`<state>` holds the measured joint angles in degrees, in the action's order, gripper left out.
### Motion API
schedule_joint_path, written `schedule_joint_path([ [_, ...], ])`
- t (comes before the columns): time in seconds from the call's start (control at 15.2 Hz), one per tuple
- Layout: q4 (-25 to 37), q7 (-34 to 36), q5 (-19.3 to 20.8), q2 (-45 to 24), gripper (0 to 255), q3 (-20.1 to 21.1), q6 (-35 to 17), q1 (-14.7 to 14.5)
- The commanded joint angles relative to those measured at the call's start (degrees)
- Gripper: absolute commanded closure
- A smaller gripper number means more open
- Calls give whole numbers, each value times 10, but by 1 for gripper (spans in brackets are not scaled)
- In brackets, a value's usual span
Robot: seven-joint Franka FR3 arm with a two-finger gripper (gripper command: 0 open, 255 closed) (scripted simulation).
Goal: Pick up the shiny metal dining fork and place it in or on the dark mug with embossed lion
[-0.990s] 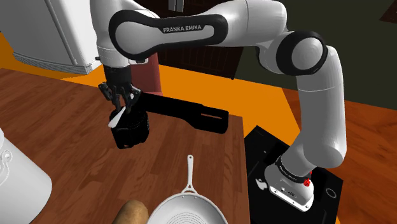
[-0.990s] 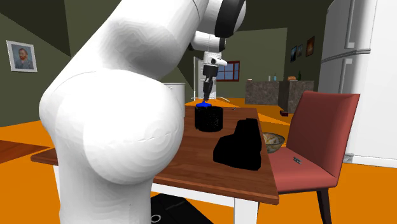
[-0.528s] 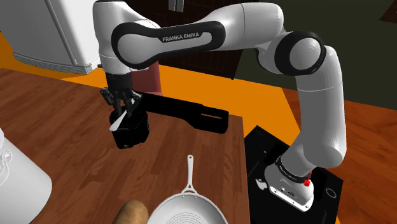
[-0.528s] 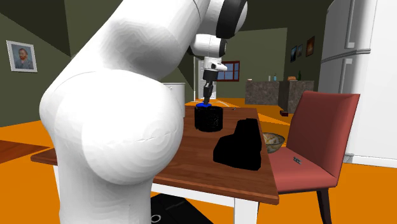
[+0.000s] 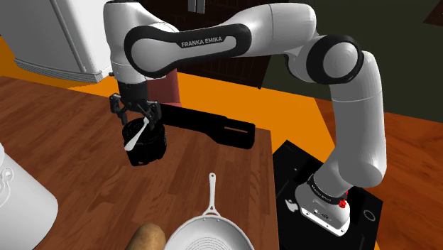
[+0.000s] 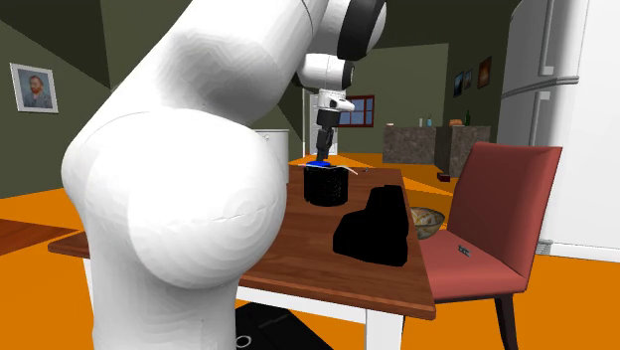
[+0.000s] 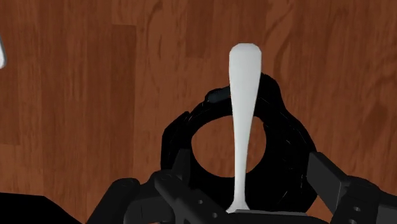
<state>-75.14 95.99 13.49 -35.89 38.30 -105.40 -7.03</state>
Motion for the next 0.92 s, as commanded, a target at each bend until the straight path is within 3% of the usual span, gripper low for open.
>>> schedule_joint_path([
  [0.0, 0, 0, 0, 0, 0, 0, 0, 0],
  [0.33, 71, -6, -4, 4, 0, 2, 72, -8],
  [0.86, 71, -6, -4, 4, 0, 2, 72, -8],
])
